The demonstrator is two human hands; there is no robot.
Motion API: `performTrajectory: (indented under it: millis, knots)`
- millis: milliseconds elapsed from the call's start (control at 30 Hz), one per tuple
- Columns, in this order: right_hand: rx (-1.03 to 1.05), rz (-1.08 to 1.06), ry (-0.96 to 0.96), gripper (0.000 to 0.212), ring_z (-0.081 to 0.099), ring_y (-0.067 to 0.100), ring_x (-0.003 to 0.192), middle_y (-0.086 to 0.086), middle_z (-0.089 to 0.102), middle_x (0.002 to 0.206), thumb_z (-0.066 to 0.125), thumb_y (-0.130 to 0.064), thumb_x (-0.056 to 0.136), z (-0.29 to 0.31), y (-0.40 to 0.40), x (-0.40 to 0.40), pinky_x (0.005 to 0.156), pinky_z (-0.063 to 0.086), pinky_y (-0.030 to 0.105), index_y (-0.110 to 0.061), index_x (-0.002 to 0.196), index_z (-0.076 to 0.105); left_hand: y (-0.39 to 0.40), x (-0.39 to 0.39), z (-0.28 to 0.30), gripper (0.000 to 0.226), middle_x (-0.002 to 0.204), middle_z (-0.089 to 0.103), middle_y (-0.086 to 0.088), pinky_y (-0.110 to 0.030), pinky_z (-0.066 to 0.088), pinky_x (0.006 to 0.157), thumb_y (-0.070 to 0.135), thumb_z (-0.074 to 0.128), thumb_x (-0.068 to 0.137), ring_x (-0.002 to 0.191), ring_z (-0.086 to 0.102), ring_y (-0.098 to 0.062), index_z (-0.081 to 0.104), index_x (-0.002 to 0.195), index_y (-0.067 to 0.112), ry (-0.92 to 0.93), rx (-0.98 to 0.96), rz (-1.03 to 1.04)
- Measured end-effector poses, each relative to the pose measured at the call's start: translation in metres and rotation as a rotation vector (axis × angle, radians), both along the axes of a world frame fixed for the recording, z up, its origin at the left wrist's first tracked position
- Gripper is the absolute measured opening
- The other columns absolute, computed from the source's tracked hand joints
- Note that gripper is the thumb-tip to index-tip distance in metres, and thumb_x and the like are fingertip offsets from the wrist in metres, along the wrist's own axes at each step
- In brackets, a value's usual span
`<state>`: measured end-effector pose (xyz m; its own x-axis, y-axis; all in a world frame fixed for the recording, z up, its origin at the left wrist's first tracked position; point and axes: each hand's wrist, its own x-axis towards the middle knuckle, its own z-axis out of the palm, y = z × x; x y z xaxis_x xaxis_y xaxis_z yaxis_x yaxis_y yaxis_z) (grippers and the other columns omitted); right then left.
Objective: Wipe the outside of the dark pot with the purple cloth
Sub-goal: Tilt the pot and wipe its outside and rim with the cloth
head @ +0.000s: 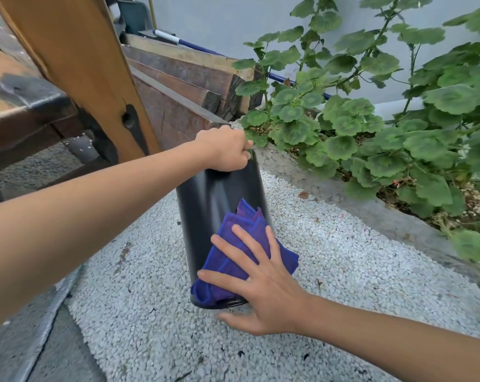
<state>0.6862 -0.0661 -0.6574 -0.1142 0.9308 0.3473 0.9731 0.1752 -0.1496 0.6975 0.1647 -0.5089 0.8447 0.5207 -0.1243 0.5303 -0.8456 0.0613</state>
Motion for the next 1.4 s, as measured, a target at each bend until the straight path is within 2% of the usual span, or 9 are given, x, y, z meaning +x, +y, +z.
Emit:
performTrajectory:
  millis: [233,367,500,800,933,1033,1167,1300,1400]
  knots:
    - [0.051,-0.015,-0.146,0.057,0.019,0.039,0.154,0.007,0.027,0.166,0.057,-0.062,0.094,-0.017,-0.005,0.004,0.104,0.026,0.080,-0.043,0.147,0.048,0.000,-0.001,-0.004,0.050,0.135,0.055,-0.020,-0.045,0.043,0.092,0.035,0.042,0.097,0.120,0.055,-0.044,0.046,0.147,0.033,0.001,0.070,-0.001]
    - [0.076,-0.092,-0.110,0.057,0.024,0.040,0.153,0.008,0.029,0.165,0.053,-0.063,0.096,-0.024,-0.012,-0.001,0.102,0.033,0.078,-0.041,0.148,0.046,0.000,-0.001,-0.007,0.050,0.132,0.057,-0.020,-0.043,0.039,0.083,0.037,0.042,0.096,0.117,0.056,-0.044,0.047,0.146,0.030,0.001,0.098,-0.004]
    - [0.012,-0.181,-0.039,0.072,0.017,0.041,0.154,0.014,0.021,0.168,0.059,-0.063,0.090,-0.028,-0.018,-0.006,0.102,0.035,0.077,-0.037,0.154,0.036,0.001,-0.002,-0.008,0.051,0.133,0.056,-0.022,-0.045,0.043,0.089,0.038,0.040,0.097,0.118,0.055,-0.045,0.044,0.147,0.030,0.004,0.111,-0.008]
    - [-0.174,-0.248,0.228,0.097,-0.007,0.039,0.156,0.020,-0.007,0.169,0.056,-0.039,0.084,-0.027,-0.026,0.003,0.116,0.024,0.070,-0.035,0.161,-0.002,0.005,-0.004,-0.010,0.051,0.130,0.059,-0.022,-0.044,0.044,0.085,0.035,0.038,0.097,0.114,0.057,-0.048,0.043,0.148,0.036,-0.015,0.149,-0.035]
    - [-0.264,-0.310,0.496,0.099,-0.016,0.020,0.157,0.006,-0.018,0.169,0.051,-0.018,0.089,-0.040,-0.025,0.023,0.127,0.011,0.049,-0.036,0.156,-0.019,0.008,-0.005,-0.014,0.051,0.130,0.061,-0.020,-0.041,0.037,0.077,0.036,0.035,0.097,0.113,0.059,-0.046,0.042,0.148,0.038,-0.019,0.194,-0.036]
    - [-0.352,-0.325,0.613,0.095,-0.008,0.009,0.157,-0.002,-0.009,0.171,0.050,-0.001,0.091,-0.047,-0.026,0.042,0.127,0.011,0.039,-0.021,0.161,-0.012,0.009,-0.006,-0.014,0.051,0.130,0.061,-0.018,-0.041,0.038,0.078,0.042,0.036,0.098,0.115,0.059,-0.044,0.042,0.148,0.039,-0.029,0.201,-0.016]
    - [-0.404,-0.282,0.464,0.093,-0.002,0.013,0.157,-0.001,-0.014,0.170,0.047,-0.001,0.094,-0.045,-0.025,0.054,0.126,0.010,0.027,-0.022,0.158,-0.018,0.008,-0.012,-0.019,0.050,0.125,0.065,-0.019,-0.042,0.045,0.084,0.054,0.039,0.095,0.112,0.061,-0.043,0.049,0.143,0.040,-0.088,0.267,0.023]
    - [-0.377,-0.203,0.325,0.112,0.003,0.017,0.158,-0.002,-0.020,0.169,0.048,-0.003,0.096,-0.037,-0.026,0.063,0.123,0.026,0.037,-0.049,0.137,-0.045,0.011,-0.032,-0.015,0.052,0.114,0.071,-0.013,-0.044,0.050,0.089,0.057,0.053,0.084,0.109,0.064,-0.041,0.061,0.133,0.040,-0.216,0.133,0.169]
    - [-0.337,-0.130,0.235,0.114,0.004,0.014,0.158,-0.005,-0.019,0.169,0.051,-0.001,0.096,-0.022,-0.030,0.077,0.122,0.030,0.036,-0.053,0.139,-0.041,0.009,-0.055,-0.009,0.054,0.114,0.073,-0.009,-0.042,0.051,0.087,0.059,0.056,0.076,0.107,0.064,-0.040,0.068,0.125,0.039,-0.330,0.032,0.274]
